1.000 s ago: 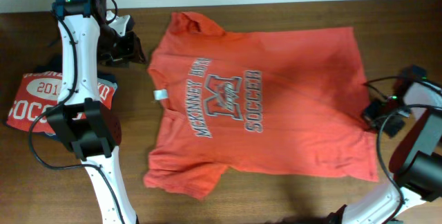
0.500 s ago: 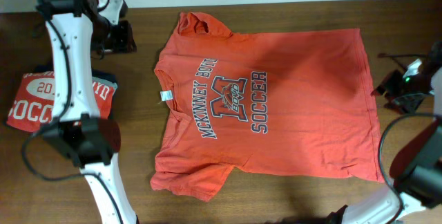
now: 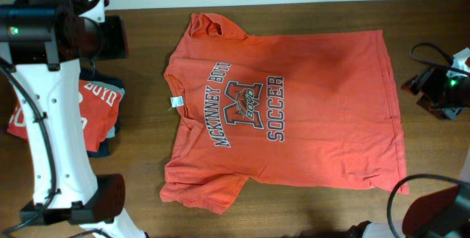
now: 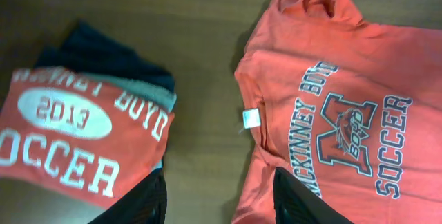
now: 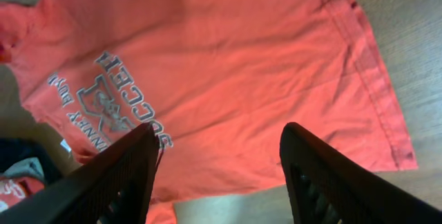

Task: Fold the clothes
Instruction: 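Grasp the shirt's bottom-left and bottom-right hem corners with both grippers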

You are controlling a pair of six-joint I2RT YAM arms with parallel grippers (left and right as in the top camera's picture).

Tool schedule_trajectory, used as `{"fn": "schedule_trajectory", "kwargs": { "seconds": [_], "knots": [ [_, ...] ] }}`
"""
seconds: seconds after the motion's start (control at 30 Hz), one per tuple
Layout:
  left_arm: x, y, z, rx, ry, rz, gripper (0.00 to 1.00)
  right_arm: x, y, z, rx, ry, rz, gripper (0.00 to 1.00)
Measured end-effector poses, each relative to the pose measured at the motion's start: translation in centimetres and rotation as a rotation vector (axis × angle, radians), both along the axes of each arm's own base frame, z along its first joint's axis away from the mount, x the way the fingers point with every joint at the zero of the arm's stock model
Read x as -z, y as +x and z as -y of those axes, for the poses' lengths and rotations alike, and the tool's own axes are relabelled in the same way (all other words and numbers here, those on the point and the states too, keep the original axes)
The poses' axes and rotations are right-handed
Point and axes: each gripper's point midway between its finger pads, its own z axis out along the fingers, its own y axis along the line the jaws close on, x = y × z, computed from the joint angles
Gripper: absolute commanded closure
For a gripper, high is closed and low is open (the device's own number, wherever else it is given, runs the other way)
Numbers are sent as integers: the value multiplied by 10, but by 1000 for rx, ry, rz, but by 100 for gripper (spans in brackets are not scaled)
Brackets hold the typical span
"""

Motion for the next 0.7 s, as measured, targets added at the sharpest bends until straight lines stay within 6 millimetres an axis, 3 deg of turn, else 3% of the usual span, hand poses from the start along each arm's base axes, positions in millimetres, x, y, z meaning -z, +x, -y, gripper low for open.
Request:
{"fn": "schedule_trajectory", "kwargs": {
  "seconds": [0.13, 0.4, 0.47, 0.57, 0.7],
  "knots": [
    [12, -16, -4, -25, 10, -55, 45, -5, -4, -4, -3, 4, 3, 41],
    [49, -98, -16, -83, 51, -199, 41, -3, -12, -9, -3, 26, -30, 37],
    [68, -107, -13, -79, 37, -223, 41, -3, -13, -9, -3, 22, -34, 32],
    [111, -107, -3, -55, -12, -290, 41, 2, -16, -4, 14, -2, -58, 23],
    [189, -119, 13, -20, -85, -449, 41, 39, -28, 8, 51, -54, -146, 22]
  ]
}}
